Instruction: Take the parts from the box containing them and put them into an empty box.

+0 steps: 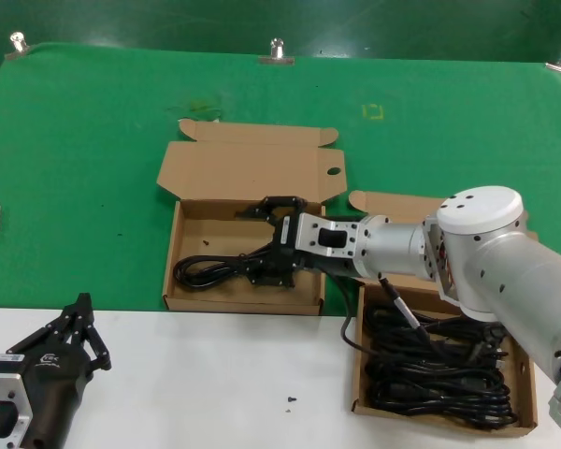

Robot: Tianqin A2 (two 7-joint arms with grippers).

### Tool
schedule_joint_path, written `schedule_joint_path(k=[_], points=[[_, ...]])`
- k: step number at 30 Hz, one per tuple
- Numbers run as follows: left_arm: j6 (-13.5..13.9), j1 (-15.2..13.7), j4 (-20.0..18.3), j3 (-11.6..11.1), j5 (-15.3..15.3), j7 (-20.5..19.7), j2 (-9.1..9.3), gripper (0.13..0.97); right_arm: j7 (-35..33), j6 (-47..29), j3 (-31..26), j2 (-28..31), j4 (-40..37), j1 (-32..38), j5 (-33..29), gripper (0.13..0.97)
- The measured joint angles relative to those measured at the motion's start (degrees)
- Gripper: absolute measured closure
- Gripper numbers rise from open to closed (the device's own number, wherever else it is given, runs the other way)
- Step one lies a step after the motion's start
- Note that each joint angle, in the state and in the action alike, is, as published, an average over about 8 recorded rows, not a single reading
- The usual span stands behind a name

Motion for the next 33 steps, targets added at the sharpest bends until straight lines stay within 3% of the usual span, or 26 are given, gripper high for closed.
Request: schedule_joint_path(k=[7,13,22,26,33], points=[[0.0,0.0,0.0,0.0,0.0,0.0,0.0,0.958,-0.68,-1.22,4.0,0.0,-1.68,1.23,-2.44,0.575],[0.0,0.0,0.0,0.0,0.0,0.0,0.0,0.958,-2.07,-3.9,11.48,0.33,-4.09,2.63,-7.33,0.423],[0.0,0.0,0.0,0.0,0.0,0.0,0.0,0.958,-4.68,-8.96,22.21,3.25,-5.46,3.44,-14.93,0.259],[0.0,0.01,0.0,0.0,0.0,0.0,0.0,0.958,-5.46,-10.66,26.02,5.0,-5.32,3.45,-17.9,0.259],[0.0,0.01,0.0,0.0,0.0,0.0,0.0,0.958,-6.01,-12.42,31.66,7.88,-4.72,3.49,-22.2,0.173]])
